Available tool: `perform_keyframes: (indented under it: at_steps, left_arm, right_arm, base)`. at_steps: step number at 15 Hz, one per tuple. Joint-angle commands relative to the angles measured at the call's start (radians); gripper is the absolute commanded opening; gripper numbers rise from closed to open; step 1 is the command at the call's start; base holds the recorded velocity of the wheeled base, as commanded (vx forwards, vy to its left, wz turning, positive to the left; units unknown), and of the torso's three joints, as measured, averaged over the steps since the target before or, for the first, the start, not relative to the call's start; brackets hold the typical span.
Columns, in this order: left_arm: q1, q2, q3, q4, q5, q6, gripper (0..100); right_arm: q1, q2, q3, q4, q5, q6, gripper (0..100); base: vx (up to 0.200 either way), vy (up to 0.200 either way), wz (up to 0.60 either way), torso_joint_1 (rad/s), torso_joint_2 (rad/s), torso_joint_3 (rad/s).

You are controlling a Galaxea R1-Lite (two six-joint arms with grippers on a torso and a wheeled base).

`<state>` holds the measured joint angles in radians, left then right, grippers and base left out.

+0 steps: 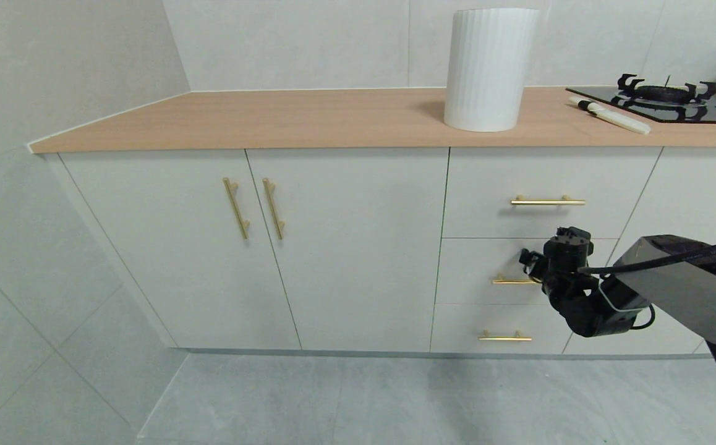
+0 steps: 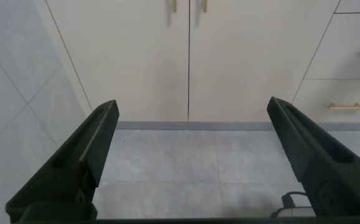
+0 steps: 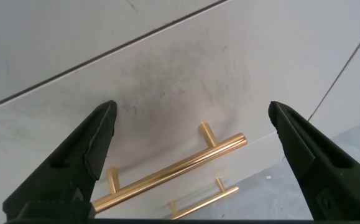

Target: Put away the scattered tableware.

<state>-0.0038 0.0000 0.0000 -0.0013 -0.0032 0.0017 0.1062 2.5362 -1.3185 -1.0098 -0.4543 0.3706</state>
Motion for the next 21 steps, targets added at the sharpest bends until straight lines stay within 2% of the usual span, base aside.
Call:
perform_keyframes:
  at_steps: [1,5,9,10,11,12,13,15,18,19,21]
  left_arm:
    - [0.001,0.0,0.0,0.0,0.0,0.0,100]
    - [0.001,0.0,0.0,0.0,0.0,0.0,100]
    - [0.001,0.0,0.0,0.0,0.0,0.001,100]
    - [0.001,0.0,0.0,0.0,0.0,0.0,100]
    - [0.001,0.0,0.0,0.0,0.0,0.0,100]
    - [-0.001,0.0,0.0,0.0,0.0,0.0,100]
    - [0.001,0.0,0.0,0.0,0.0,0.0,100]
    - [0.001,0.0,0.0,0.0,0.0,0.0,100]
    - [0.001,0.0,0.0,0.0,0.0,0.0,100]
    - [0.001,0.0,0.0,0.0,0.0,0.0,100]
    - [0.001,0.0,0.0,0.0,0.0,0.0,100]
  right_arm:
    - [0.0,0.001,-0.007,-0.006,-0.001,0.002,100]
    - [0.0,-0.037,0.051,-0.007,-0.009,0.007,100]
    - [0.009,-0.289,0.306,-0.003,0.049,0.002,100]
    - [0.023,-0.453,0.413,-0.003,0.065,0.002,100]
    - [0.024,-0.502,0.447,-0.004,0.065,0.002,100]
    - [0.033,-0.675,0.556,-0.003,0.065,-0.002,100]
    - [0.038,-0.757,0.61,-0.003,0.06,-0.024,100]
    - [0.041,-0.99,0.792,-0.006,0.051,-0.108,100]
    - [0.04,-1.318,0.961,0.019,0.049,-0.263,100]
    - [0.04,-1.43,1.007,0.066,0.048,-0.315,100]
    - [0.04,-1.662,1.03,0.269,0.046,-0.335,100]
  base:
    - [0.0,0.0,0.0,0.0,0.0,0.0]
    - [0.0,0.0,0.0,0.0,0.0,0.0]
    - [0.0,0.0,0.0,0.0,0.0,0.0]
    - [0.0,0.0,0.0,0.0,0.0,0.0]
    - [0.0,0.0,0.0,0.0,0.0,0.0]
    - [0.0,0.0,0.0,0.0,0.0,0.0]
    - [0.0,0.0,0.0,0.0,0.0,0.0]
    - [0.0,0.0,0.0,0.0,0.0,0.0]
    - [0.0,0.0,0.0,0.0,0.0,0.0]
    - [0.0,0.0,0.0,0.0,0.0,0.0]
    - [0.0,0.0,0.0,0.0,0.0,0.0]
